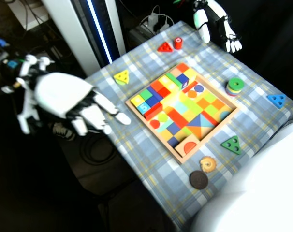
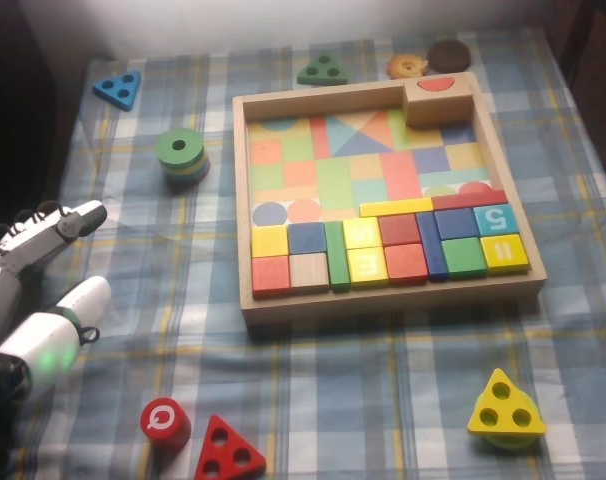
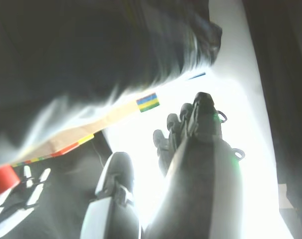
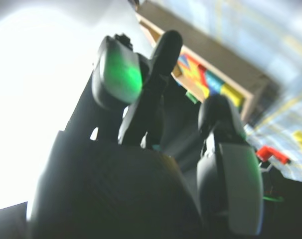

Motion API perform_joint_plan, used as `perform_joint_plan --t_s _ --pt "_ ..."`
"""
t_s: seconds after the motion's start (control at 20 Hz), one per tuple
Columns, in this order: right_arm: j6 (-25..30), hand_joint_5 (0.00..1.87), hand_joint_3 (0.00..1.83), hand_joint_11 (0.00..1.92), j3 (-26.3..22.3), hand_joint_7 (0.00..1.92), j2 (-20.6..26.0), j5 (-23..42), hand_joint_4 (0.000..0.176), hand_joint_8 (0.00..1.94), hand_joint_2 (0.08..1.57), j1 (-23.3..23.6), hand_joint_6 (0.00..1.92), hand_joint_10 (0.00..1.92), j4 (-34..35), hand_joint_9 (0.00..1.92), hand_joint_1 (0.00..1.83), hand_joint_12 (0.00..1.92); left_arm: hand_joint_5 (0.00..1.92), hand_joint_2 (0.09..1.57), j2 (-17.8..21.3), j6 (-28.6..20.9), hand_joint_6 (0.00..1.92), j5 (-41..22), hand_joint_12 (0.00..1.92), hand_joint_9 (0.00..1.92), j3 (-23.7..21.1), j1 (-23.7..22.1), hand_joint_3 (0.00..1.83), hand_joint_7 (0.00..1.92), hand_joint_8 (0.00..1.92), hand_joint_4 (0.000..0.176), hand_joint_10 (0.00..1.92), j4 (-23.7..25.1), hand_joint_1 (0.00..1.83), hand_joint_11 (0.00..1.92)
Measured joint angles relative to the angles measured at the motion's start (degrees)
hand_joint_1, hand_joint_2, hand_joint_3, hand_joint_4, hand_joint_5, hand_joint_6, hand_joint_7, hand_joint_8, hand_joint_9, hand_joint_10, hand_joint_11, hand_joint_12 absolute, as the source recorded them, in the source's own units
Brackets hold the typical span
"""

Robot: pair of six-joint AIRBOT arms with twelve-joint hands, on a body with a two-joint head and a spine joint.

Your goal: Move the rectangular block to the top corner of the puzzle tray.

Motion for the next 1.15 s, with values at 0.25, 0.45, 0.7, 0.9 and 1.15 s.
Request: perform_joint_plan --t_s 0.25,0.45,0.7,0.9,1.15 --pt "-0.1 0.26 0.00 0.00 -0.6 0.17 -4.9 8.7 0.018 0.01 1.11 -1.2 0.00 0.01 3.6 0.08 0.00 0.12 0.46 1.43 0.0 0.0 0.00 -2.6 0.00 0.08 -0.3 0.3 0.00 0.24 0.00 0.078 0.00 -1.2 0.62 0.00" --pt "-0.4 0.26 0.00 0.00 -2.0 0.16 -7.1 12.3 0.041 0.01 1.07 -1.9 0.01 0.00 5.4 0.04 0.00 0.00 0.45 1.43 -0.3 0.0 0.00 -2.9 0.00 0.08 -0.4 0.4 0.00 0.23 0.00 0.066 0.00 -1.0 0.63 0.00" --pt "-6.2 0.27 0.00 0.00 -1.2 0.18 -12.8 17.4 0.078 0.00 1.07 -2.1 0.00 0.00 15.7 0.04 0.00 0.00 0.48 1.40 -1.7 0.0 0.00 -2.4 0.00 0.10 0.3 0.4 0.00 0.26 0.00 0.060 0.00 -1.4 0.71 0.00" --pt "-6.3 0.26 0.00 0.00 -1.0 0.18 -12.5 19.6 0.094 0.00 1.08 -2.3 0.00 0.01 17.0 0.05 0.00 0.00 0.48 1.41 -1.7 0.0 0.00 -2.8 0.00 0.10 0.3 0.4 0.00 0.26 0.00 0.043 0.00 -1.5 0.73 0.00" --pt "-6.3 0.26 0.00 0.00 -1.1 0.17 -13.2 19.5 0.087 0.00 1.06 -2.1 0.00 0.00 16.6 0.04 0.00 0.00 0.48 1.41 -1.7 0.0 0.00 -2.7 0.00 0.10 0.3 0.4 0.00 0.25 0.00 0.055 0.00 -1.8 0.71 0.00"
